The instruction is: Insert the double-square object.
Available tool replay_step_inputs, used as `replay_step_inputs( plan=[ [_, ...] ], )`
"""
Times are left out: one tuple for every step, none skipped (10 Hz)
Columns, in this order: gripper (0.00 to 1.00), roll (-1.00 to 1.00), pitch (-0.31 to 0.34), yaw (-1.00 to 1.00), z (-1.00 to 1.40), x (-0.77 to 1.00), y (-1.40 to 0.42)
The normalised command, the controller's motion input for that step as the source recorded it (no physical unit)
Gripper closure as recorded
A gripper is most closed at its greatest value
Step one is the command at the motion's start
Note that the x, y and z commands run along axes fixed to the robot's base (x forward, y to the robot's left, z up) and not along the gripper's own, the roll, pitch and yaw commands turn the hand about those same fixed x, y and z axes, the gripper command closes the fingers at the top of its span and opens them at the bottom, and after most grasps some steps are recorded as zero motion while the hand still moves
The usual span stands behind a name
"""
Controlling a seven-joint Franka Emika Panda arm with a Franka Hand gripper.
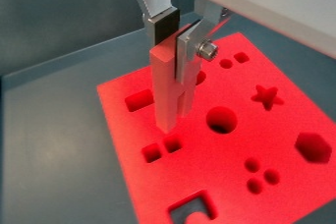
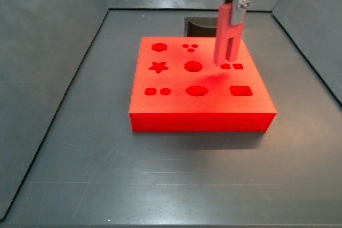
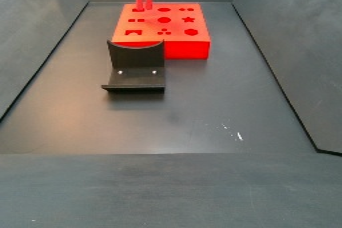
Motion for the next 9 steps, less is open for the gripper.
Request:
replay_step_inputs(
  plan=[
    [1.0, 0.06, 0.019, -0.63, -0.28, 0.47, 0.17],
    [1.0, 0.05, 0.047, -0.61, -0.26, 0.47, 0.17],
    [1.0, 0.09, 0.1, -0.58, -0.28, 0.42, 0.23],
    [1.0, 0.07, 0.117, -0.57, -0.21, 0.42, 0.2],
    [1.0, 0.04, 0.157, -0.5, -0.09, 0.46, 0.14],
    [1.0, 0.07, 0.191, -0.47, 0.0, 0.39, 0.01],
    [1.0, 0.12, 0.209, -0.5, 0.0, 0.23, -0.02],
    [1.0, 0.13, 0.223, -0.45, 0.03, 0.11, -0.04],
    [1.0, 0.11, 0.149, -0.33, 0.01, 0.0, 0.0]
  ],
)
